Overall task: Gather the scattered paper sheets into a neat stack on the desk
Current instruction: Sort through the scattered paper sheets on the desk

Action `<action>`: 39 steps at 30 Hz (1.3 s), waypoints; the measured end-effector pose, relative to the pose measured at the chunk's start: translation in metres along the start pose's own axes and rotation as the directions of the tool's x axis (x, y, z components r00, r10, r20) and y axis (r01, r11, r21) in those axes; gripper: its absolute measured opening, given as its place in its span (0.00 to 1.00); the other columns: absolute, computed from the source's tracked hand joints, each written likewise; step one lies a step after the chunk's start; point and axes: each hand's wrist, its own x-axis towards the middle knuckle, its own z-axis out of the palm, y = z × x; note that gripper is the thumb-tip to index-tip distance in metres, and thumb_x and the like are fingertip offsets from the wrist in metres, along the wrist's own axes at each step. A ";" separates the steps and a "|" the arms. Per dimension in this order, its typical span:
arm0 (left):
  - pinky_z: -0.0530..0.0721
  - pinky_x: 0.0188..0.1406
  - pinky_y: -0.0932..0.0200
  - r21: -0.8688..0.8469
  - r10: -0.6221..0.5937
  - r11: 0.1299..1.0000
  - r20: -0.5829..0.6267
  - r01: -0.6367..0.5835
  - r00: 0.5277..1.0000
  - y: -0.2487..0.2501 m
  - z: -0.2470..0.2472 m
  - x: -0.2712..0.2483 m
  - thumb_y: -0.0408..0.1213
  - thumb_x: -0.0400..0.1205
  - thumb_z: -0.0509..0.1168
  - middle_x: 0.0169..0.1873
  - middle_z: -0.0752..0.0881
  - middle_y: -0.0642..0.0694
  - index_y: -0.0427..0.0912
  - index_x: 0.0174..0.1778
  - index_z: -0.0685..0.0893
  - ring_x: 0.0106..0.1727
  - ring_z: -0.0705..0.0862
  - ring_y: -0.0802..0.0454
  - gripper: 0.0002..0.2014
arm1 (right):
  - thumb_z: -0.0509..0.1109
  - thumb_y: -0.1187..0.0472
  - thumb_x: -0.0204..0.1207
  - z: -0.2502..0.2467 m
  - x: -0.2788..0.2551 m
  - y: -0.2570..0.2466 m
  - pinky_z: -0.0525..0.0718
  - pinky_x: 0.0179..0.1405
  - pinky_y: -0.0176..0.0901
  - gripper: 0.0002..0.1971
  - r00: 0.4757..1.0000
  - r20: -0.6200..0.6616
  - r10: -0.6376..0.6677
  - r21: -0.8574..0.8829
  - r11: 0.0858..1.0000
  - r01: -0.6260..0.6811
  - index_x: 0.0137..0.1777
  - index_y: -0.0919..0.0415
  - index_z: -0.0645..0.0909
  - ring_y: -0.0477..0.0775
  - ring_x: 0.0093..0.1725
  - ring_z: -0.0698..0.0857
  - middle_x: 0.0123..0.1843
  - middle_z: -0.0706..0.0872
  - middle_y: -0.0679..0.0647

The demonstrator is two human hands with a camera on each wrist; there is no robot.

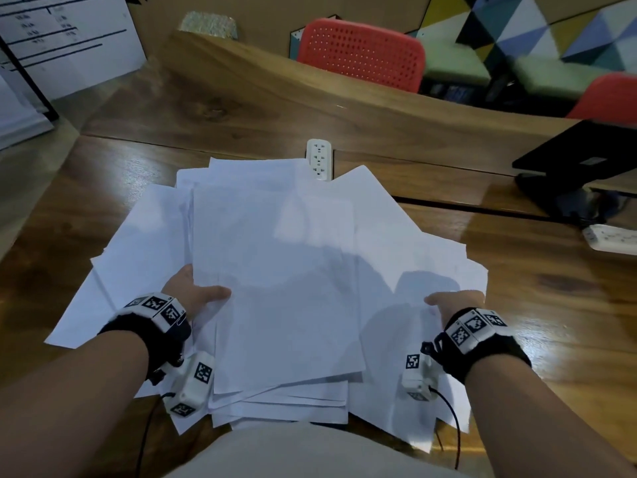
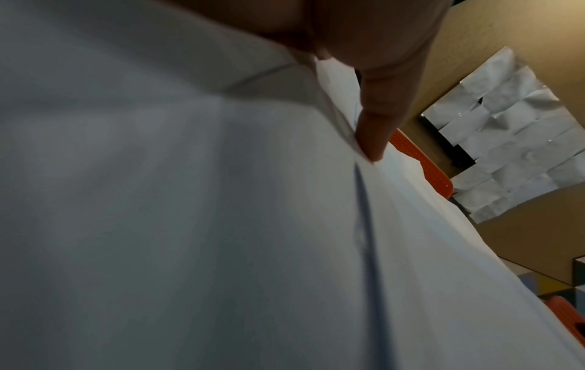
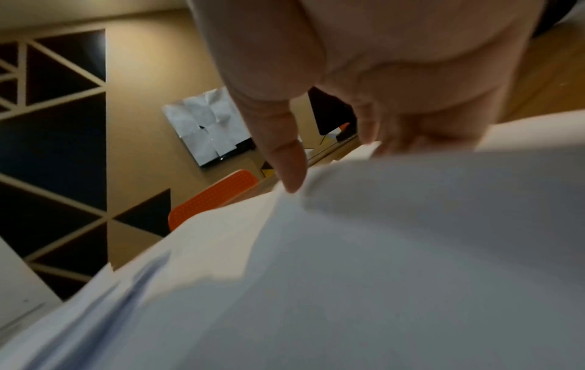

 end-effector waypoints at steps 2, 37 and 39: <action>0.77 0.52 0.53 0.028 0.003 1.000 0.002 -0.003 1.000 -0.001 -0.001 0.000 0.34 0.68 0.77 0.51 0.84 0.41 0.36 0.61 0.77 0.48 0.81 0.44 0.27 | 0.76 0.65 0.67 0.000 0.003 -0.002 0.85 0.55 0.53 0.24 0.993 0.003 -0.121 0.076 0.990 0.121 0.65 0.68 0.78 0.64 0.49 0.86 0.48 0.85 0.62; 0.77 0.55 0.53 0.080 -0.049 0.996 -0.007 0.049 0.999 0.004 -0.001 -0.002 0.37 0.69 0.77 0.62 0.83 0.37 0.36 0.64 0.75 0.54 0.81 0.42 0.29 | 0.84 0.57 0.57 0.024 0.024 -0.014 0.82 0.62 0.59 0.30 0.969 0.179 -0.172 0.451 0.890 0.075 0.59 0.66 0.83 0.66 0.53 0.86 0.58 0.87 0.67; 0.77 0.55 0.53 0.096 -0.050 0.994 -0.013 0.051 0.999 0.004 -0.001 -0.002 0.37 0.69 0.77 0.61 0.83 0.37 0.36 0.63 0.75 0.55 0.82 0.41 0.29 | 0.79 0.58 0.66 0.032 0.018 -0.021 0.79 0.66 0.56 0.31 0.974 0.132 -0.183 0.294 0.946 0.138 0.69 0.68 0.77 0.67 0.62 0.83 0.66 0.82 0.67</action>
